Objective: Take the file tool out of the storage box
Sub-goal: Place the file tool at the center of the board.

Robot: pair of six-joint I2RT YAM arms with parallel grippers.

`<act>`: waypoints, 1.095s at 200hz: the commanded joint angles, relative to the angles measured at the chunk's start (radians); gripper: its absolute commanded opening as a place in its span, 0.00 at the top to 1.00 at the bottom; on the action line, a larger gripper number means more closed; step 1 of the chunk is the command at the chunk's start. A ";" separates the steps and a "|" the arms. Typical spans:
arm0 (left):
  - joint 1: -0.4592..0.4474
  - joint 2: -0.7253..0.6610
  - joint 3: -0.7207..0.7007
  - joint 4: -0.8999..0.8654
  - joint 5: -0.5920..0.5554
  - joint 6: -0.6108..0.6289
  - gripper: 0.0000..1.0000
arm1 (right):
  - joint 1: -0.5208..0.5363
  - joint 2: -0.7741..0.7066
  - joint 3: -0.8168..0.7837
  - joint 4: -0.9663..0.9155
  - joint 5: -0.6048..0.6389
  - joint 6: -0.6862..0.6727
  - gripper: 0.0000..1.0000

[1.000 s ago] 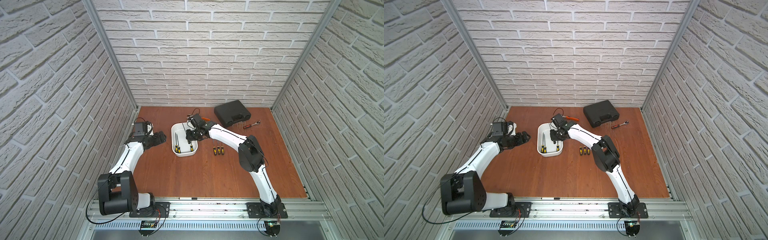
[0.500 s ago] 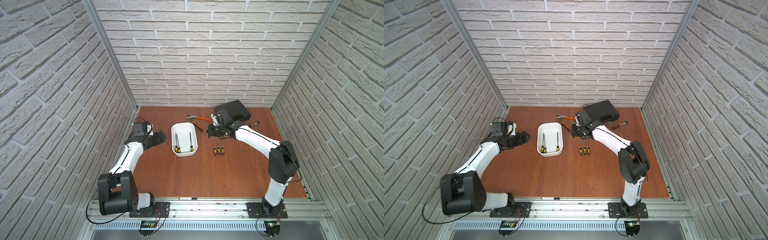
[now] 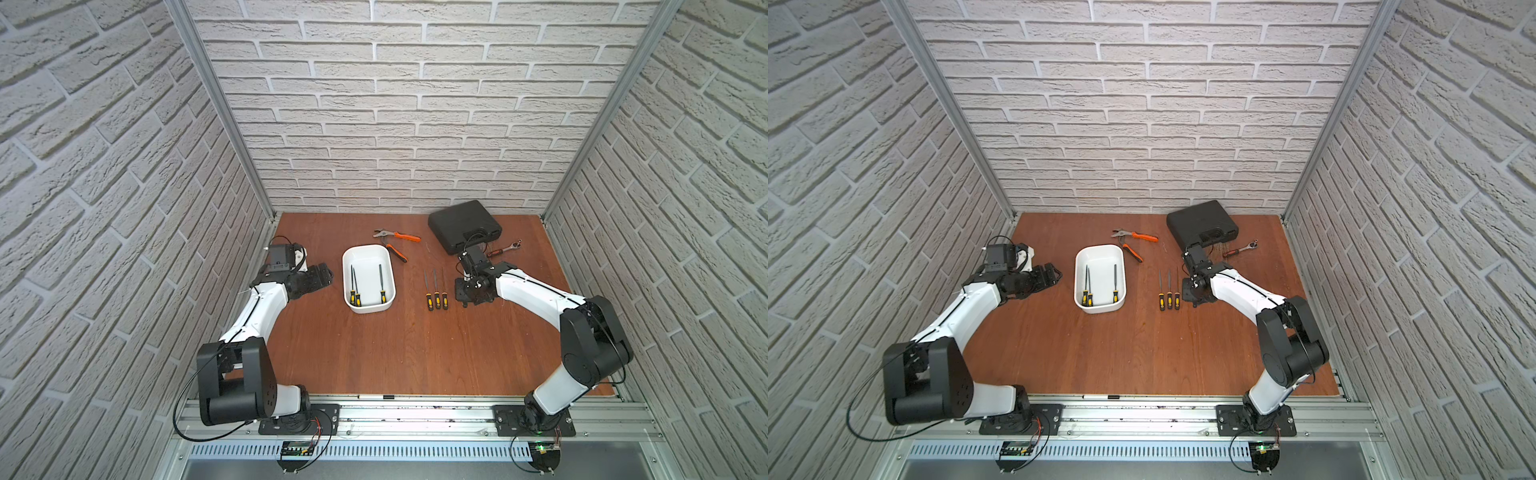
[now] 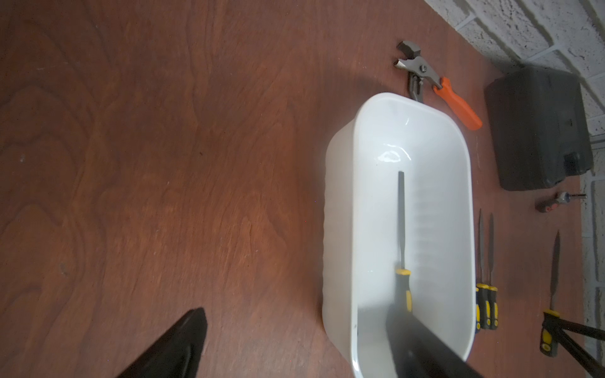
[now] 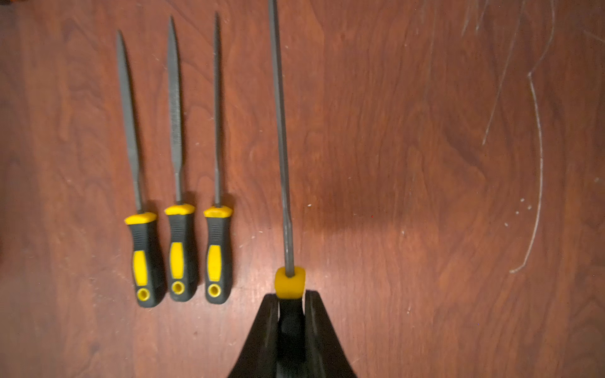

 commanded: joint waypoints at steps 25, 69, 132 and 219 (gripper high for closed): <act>0.006 -0.015 -0.015 0.018 -0.002 0.006 0.09 | -0.006 0.090 0.021 0.023 0.094 -0.021 0.96; 0.006 -0.009 -0.014 0.018 -0.003 0.008 0.09 | 0.023 0.181 0.076 0.028 0.123 -0.034 0.92; 0.004 -0.010 -0.011 0.015 -0.004 0.009 0.09 | 0.055 0.167 0.074 0.044 0.090 0.009 0.55; 0.004 -0.009 -0.009 0.021 0.001 0.011 0.09 | 0.018 0.004 0.039 0.029 0.049 0.019 0.64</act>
